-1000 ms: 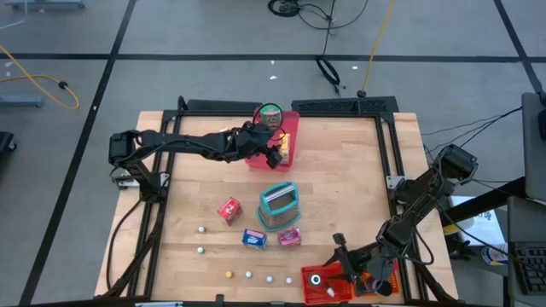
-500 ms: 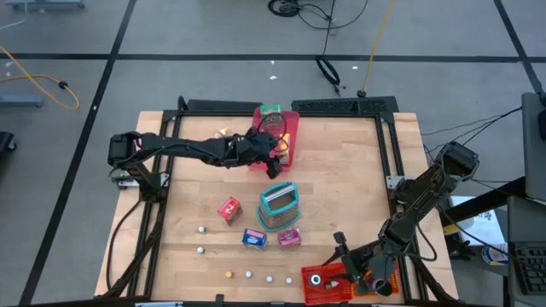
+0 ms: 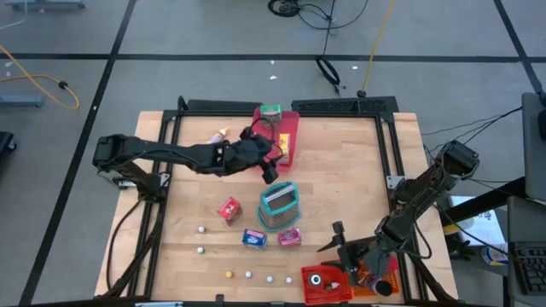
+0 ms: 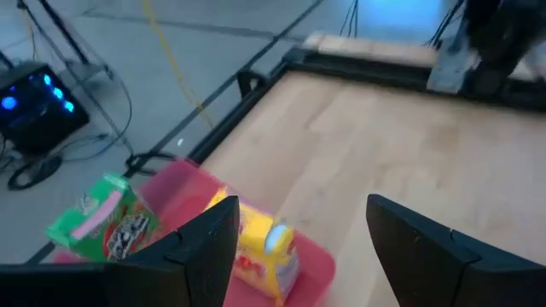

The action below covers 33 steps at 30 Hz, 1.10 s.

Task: Pick & Place Kitchen Items
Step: Put the purple cereal box into the pink bin

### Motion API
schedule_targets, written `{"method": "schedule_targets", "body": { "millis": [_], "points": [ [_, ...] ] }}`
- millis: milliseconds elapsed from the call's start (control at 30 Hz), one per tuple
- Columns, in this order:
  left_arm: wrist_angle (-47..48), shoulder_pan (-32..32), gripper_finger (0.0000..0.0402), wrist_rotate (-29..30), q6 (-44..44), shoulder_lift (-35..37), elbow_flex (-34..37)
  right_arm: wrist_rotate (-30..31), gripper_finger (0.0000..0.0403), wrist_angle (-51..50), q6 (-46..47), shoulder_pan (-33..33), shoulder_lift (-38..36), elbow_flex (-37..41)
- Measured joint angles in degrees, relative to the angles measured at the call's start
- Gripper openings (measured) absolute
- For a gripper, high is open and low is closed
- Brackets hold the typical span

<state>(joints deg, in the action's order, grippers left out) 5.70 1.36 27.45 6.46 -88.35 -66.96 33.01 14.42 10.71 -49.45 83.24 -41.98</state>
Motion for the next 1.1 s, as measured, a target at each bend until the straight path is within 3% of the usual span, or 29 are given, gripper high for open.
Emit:
{"method": "schedule_targets", "body": {
  "millis": [400, 933, 1100],
  "points": [
    [3.43, -7.27, 0.0257, -0.8, -2.83, 7.63, 0.13, 0.0, 0.0167, -1.44, 0.66, 2.07, 0.0, 1.18],
    [3.67, -19.19, 0.0257, -1.95, -2.0, 8.54, 0.04, -0.1, 0.0167, -0.7, 3.55, 8.67, 0.0, 1.18],
    [5.0, -20.5, 0.0257, -1.54, -1.18, 8.52, 0.04, -7.11, 0.0167, 1.95, 6.14, 12.51, 0.35, 1.18]
  ]
}}
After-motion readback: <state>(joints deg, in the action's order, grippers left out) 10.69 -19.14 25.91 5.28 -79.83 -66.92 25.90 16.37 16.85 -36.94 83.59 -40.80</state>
